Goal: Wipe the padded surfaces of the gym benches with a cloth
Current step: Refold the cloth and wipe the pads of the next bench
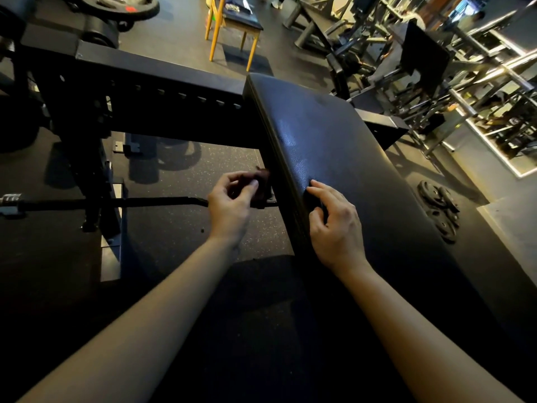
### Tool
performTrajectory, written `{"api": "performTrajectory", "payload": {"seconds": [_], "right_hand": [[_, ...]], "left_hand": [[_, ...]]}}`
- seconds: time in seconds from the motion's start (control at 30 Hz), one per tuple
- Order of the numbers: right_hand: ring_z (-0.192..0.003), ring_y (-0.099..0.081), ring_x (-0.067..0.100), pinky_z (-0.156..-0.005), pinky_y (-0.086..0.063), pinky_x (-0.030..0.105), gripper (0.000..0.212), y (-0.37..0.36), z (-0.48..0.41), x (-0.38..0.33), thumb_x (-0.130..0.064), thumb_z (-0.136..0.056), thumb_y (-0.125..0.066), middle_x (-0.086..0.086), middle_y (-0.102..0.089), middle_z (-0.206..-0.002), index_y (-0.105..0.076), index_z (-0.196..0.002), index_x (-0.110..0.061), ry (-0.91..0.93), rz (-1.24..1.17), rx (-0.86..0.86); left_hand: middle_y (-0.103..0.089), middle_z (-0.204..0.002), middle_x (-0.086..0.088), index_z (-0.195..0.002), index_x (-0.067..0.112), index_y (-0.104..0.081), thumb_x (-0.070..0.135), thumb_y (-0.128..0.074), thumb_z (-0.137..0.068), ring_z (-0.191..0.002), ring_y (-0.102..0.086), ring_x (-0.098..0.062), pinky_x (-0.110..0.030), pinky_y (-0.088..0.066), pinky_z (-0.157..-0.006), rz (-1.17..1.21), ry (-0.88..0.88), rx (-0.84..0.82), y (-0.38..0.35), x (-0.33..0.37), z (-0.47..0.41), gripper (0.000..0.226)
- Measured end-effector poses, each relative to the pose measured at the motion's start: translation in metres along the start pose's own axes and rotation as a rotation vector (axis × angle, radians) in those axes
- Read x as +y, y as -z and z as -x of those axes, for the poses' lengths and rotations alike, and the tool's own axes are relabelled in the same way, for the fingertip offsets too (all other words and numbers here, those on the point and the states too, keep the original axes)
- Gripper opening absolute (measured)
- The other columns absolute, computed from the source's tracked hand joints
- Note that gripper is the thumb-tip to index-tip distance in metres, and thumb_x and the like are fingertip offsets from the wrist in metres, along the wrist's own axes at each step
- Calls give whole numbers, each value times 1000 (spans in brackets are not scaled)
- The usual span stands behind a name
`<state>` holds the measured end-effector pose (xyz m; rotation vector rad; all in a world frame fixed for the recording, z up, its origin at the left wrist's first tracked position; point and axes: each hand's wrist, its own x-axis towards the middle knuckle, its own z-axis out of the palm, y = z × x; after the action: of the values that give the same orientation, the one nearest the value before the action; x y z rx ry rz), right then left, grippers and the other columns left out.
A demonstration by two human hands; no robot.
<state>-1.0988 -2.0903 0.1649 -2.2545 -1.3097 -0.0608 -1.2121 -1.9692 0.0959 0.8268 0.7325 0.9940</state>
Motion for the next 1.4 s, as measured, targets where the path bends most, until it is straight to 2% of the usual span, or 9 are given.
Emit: {"api": "performTrajectory", "payload": {"seconds": [0.17, 0.33, 0.47, 0.67, 0.93, 1.03, 1.17, 1.23, 1.4], "right_hand": [[-134, -53, 15, -113, -43, 46, 49, 0, 0, -1, -19, -87, -44, 1, -61, -141, -67, -131, -14, 4, 17, 3], [-134, -53, 17, -115, -40, 46, 50, 0, -2, 0, -17, -86, -44, 2, -61, -141, -67, -130, -13, -11, 8, 0], [-135, -52, 19, -117, -37, 44, 51, 2, -1, -4, -17, -87, -42, 2, -60, -143, -66, -131, -13, -23, 36, -27], [-136, -50, 21, -118, -35, 42, 49, 5, 2, -11, -19, -92, -40, 4, -57, -146, -63, -135, -14, -23, 92, -77], [-121, -60, 21, -105, -47, 35, 35, 45, 37, -12, -11, -100, -50, 5, -67, -131, -65, -132, -14, -132, -9, -66], [-120, -61, 17, -103, -45, 27, 33, 65, 85, -12, -8, -100, -53, 4, -67, -129, -65, -131, -13, -159, 8, -60], [-119, -62, 16, -104, -42, 21, 33, 94, 142, -10, -1, -95, -58, 4, -68, -128, -69, -125, -9, -224, 89, 66], [-120, -61, 15, -104, -41, 21, 33, 106, 170, -9, -3, -95, -58, 2, -67, -130, -70, -125, -10, -308, 125, 97], [-133, -53, 18, -113, -38, 33, 37, 109, 231, -10, -14, -98, -59, 1, -58, -144, -62, -135, -13, -483, 234, 47]], "left_hand": [[-76, -114, -6, -106, 12, -72, -3, -67, -94, -112, -71, -17, -29, -56, -95, -1, -79, -100, -22, -11, 26, 20], [-75, -118, -7, -107, 14, -74, -7, -66, -92, -115, -70, -25, -58, -53, -101, -27, -37, -246, -4, -18, 64, 26], [-75, -119, -3, -112, 1, -71, -10, -63, -92, -115, -70, -24, -57, -53, -102, -55, -6, -318, 4, -18, 81, 24], [-76, -117, 1, -108, 14, -71, -16, -56, -92, -114, -70, -21, -60, -53, -101, -143, 21, -418, 13, -11, 101, 37], [-74, -122, -5, -114, 3, -69, -17, -54, -93, -120, -67, -17, -45, -54, -105, -232, 124, -649, 26, 3, 152, 32], [-72, -124, -4, -120, -1, -67, -16, -54, -94, -121, -66, -15, -27, -54, -98, -290, 225, -871, 37, 8, 164, 32], [-74, -111, -8, -115, 1, -68, -14, -63, -89, -105, -70, -14, -25, -54, -92, -498, 370, -1166, 47, 14, 144, 30], [-72, -104, -13, -106, 7, -67, -10, -72, -85, -98, -69, -17, -29, -55, -93, -623, 378, -1143, 45, 17, 134, 27], [-76, -98, -14, -98, 7, -71, -3, -77, -84, -90, -72, -20, -35, -56, -90, -597, 232, -733, 26, 14, 116, 18]]}}
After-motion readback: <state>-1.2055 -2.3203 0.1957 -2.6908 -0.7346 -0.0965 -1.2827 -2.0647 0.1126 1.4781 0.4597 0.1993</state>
